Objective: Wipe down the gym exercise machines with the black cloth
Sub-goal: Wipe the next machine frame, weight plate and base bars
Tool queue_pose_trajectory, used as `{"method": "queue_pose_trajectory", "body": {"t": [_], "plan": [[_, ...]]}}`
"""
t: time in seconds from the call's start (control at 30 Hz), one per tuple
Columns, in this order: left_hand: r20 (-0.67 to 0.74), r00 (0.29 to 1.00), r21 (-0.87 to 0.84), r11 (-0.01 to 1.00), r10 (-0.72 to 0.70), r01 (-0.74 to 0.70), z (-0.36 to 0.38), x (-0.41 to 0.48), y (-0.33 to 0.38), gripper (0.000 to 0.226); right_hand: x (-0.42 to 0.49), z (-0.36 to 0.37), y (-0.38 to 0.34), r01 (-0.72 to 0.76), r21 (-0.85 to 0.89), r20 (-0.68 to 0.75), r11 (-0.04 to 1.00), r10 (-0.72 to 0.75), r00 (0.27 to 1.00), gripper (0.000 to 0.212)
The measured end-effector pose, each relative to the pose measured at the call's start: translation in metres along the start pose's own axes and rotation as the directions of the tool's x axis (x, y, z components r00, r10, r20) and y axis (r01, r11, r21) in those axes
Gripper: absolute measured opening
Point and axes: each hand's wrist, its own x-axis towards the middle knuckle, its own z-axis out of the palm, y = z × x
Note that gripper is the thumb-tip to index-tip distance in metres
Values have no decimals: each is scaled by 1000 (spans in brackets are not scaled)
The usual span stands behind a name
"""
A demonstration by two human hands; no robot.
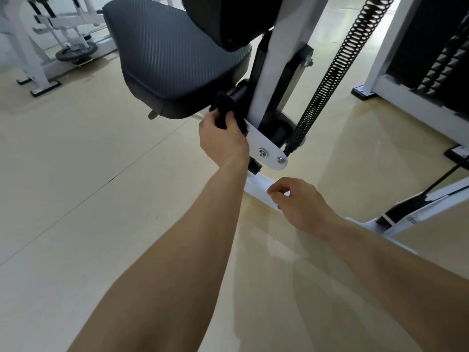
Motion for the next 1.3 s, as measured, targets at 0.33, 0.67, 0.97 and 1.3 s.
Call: {"method": "queue_pose_trajectory", "body": {"t": [0.33,0.67,0.97,1.3], "plan": [[157,987,89,996,-45,32,0,-65,-22,18,-10,0,20,-24,-14,13,1000,24,1000,20],[227,938,-55,958,-263,282,5,-90,-31,14,-16,-2,34,-40,-34,18,999,41,999,19],[323,900,-15,949,-293,315,-5,-99,-32,12,-20,-3,33,-65,-64,28,996,67,997,20],[406,910,241,970,-79,-23,-6,-97,-43,28,-18,2,41,-83,-101,55,991,89,995,20]]}}
